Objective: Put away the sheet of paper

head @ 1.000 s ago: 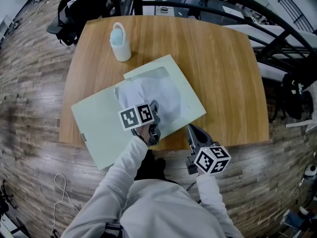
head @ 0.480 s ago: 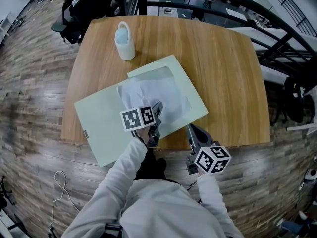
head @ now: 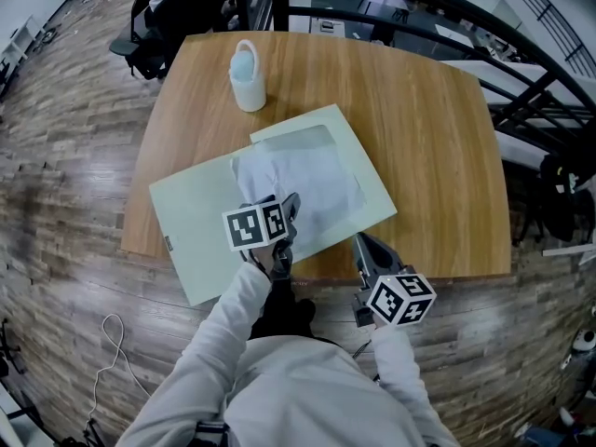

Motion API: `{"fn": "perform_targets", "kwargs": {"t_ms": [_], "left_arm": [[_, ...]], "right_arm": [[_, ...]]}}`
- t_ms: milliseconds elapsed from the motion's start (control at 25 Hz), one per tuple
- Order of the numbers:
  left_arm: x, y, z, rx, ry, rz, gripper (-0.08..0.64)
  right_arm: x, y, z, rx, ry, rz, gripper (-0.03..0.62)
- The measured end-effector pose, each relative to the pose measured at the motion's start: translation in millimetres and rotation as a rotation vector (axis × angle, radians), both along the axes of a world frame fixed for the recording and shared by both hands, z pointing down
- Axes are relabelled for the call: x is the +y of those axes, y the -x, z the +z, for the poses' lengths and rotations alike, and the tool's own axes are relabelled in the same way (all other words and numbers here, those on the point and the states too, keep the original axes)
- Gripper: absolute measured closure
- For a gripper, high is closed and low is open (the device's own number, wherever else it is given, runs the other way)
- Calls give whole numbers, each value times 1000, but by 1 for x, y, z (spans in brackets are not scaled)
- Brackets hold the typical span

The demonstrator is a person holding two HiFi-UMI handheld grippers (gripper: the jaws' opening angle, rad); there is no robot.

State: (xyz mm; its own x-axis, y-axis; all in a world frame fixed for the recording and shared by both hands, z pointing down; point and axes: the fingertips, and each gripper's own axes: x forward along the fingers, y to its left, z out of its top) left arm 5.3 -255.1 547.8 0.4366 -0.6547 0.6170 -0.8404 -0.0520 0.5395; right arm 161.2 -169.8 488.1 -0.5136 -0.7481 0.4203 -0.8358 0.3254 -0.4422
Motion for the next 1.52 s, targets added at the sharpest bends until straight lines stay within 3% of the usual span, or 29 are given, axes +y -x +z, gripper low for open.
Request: {"fn": "perform_targets", "kwargs": {"t_ms": [200,680,1160,1520], "left_arm": [[7,12,-14,-11,-50,-1,329],[27,19,-51,-9,-179,59,415],[57,14,-77,-110,-304,160,487],[84,13,-93,-101,-357,172,518]], "right_arm": [[3,9,-2,-4,-9,-31,566],[14,20,-8,0,-32,-65,566],[33,16,-13,37,-63,-55,566],[50,17,-21,69,-96,-46,566]]}}
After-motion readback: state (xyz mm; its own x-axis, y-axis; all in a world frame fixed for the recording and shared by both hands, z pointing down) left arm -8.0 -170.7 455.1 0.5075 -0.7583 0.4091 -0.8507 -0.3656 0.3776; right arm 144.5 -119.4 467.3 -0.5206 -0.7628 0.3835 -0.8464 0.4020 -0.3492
